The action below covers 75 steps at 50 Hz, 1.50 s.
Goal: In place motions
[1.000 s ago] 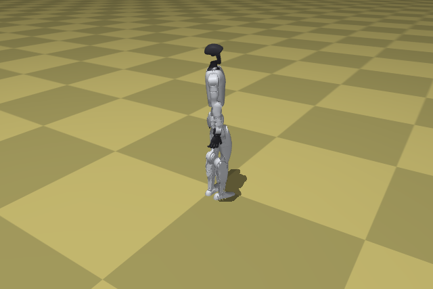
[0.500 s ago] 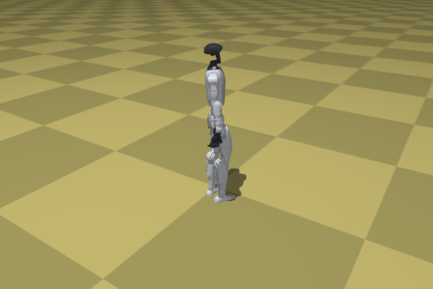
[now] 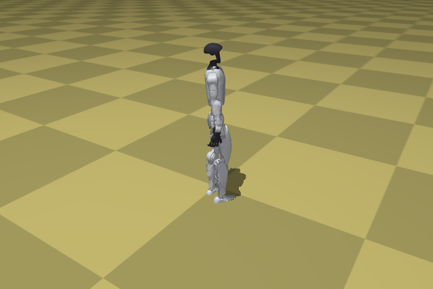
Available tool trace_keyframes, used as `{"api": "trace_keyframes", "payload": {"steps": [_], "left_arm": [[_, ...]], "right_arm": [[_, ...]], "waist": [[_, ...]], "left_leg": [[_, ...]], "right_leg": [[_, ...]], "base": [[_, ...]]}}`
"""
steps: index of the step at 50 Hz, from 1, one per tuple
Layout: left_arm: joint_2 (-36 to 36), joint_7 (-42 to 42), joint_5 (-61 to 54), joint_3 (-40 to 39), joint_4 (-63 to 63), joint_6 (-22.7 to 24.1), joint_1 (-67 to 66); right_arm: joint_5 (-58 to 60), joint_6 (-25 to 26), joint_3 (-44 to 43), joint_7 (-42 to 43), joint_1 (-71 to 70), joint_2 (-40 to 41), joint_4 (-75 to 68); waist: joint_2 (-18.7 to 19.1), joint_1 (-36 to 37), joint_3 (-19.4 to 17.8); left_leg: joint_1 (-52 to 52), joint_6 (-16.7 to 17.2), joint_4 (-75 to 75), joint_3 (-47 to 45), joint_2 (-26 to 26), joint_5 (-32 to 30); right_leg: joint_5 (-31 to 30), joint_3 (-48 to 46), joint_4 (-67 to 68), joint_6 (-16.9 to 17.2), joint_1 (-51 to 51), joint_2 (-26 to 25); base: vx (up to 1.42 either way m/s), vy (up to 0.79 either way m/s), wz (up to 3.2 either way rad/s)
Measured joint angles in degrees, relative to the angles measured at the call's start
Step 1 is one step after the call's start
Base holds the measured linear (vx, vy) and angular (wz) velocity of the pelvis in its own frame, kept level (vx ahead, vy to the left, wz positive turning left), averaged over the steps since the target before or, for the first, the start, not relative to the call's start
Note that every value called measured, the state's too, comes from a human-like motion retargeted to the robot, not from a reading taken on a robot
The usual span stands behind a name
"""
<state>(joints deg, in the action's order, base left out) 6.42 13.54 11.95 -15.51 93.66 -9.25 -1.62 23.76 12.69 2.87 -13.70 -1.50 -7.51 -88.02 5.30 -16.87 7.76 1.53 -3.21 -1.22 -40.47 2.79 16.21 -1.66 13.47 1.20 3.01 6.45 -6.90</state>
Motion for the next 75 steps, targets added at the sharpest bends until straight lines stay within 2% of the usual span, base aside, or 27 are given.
{"api": "trace_keyframes", "payload": {"steps": [33,39,57,67,75], "left_arm": [[0.7,0.0,0.8,-1.0,0.1,-0.1,-0.2],[1.9,0.7,1.6,-1.0,-0.4,-0.3,-0.1],[2.6,3.3,5.2,0.0,-1.0,-2.2,-0.1],[2.0,2.8,5.4,0.9,-1.0,-1.6,-0.2],[3.0,5.5,5.9,1.6,-1.2,-0.6,0.0]], "right_arm": [[-0.5,0.1,-0.6,-1.0,0.1,-0.6,0.4],[-0.8,0.5,-1.2,-0.8,-0.1,-1.2,0.7],[0.1,1.1,-0.8,-1.3,0.2,-0.9,0.8],[0.3,1.1,-0.9,-0.8,0.3,-0.8,0.5],[0.3,1.1,-1.2,-0.6,0.6,-1.0,0.2]], "waist": [[-0.3,-1.1,0.6],[-0.9,-2.9,0.7],[-0.3,-4.7,1.1],[-0.1,-4.3,0.7],[-0.2,-2.9,0.2]], "left_leg": [[-0.7,0.2,0.3,1.6,0.4,-0.1],[-0.8,-0.1,0.5,3.5,-0.7,0.0],[-1.7,-0.3,0.4,6.9,-0.6,-0.6],[-1.9,-0.5,0.4,8.1,-0.7,-0.9],[-1.9,-0.6,0.5,8.5,-0.8,-1.0]], "right_leg": [[0.7,-1.7,-0.2,-0.3,-0.1,0.2],[0.5,-4.0,0.6,-1.8,0.7,-0.3],[1.6,-7.6,1.6,-1.3,1.5,0.9],[2.1,-8.9,1.8,-0.9,1.3,1.6],[2.4,-9.6,2.0,-0.7,0.9,2.0]], "base": [[0.00,0.00,0.00],[0.02,0.00,0.29],[0.01,0.00,0.14],[0.00,0.00,0.00],[0.00,0.00,0.00]]}}
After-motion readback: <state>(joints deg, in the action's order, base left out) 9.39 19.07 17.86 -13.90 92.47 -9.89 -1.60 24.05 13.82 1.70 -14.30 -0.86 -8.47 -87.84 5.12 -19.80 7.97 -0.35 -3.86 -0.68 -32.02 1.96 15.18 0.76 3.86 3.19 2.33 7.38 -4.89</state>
